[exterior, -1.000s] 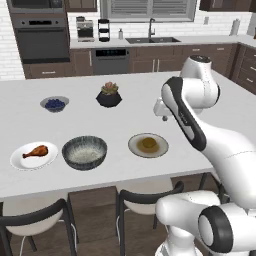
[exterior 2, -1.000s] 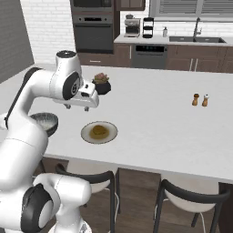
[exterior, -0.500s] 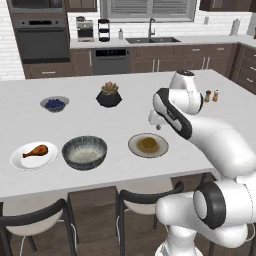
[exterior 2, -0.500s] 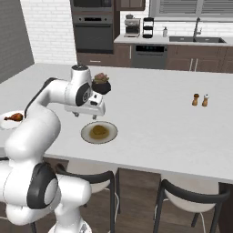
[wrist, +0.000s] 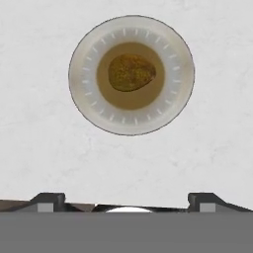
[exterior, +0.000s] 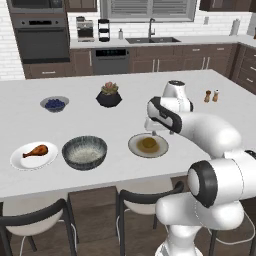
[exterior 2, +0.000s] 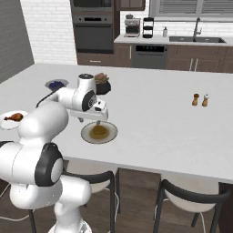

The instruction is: Pick the chicken drumstick and avocado from their plates and place them in the bowl. Then put the bowl in the fridge.

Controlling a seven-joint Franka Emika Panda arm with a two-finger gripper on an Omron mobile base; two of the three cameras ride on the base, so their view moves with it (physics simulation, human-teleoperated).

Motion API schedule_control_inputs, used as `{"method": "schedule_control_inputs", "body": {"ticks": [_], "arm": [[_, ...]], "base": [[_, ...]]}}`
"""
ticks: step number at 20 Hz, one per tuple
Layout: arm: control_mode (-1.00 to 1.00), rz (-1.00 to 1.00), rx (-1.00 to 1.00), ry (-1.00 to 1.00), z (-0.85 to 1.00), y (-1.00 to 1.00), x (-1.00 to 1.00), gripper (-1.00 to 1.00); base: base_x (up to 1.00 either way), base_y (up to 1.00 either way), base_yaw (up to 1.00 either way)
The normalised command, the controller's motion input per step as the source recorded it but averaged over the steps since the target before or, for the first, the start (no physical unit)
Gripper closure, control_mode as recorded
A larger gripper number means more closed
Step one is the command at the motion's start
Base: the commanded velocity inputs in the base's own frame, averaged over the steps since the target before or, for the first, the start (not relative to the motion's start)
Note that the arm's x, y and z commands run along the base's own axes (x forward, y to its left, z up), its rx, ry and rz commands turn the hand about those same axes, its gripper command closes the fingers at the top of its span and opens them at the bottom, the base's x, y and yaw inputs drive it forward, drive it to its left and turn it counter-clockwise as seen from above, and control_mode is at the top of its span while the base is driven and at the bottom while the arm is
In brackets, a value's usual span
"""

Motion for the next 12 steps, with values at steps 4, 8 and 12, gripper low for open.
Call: {"method": "schedule_control_inputs", "body": {"ticks": [4, 8, 12], "arm": [[-1.0, 0.0, 0.0, 0.0, -0.18, 0.0, 0.3, -1.0], [-1.0, 0.0, 0.0, 0.0, -0.15, 0.0, 0.34, -1.0], [-1.0, 0.0, 0.0, 0.0, -0.19, 0.0, 0.36, -1.0]], "base": [[0.0, 0.0, 0.0], [0.0, 0.0, 0.0], [0.0, 0.0, 0.0]]}}
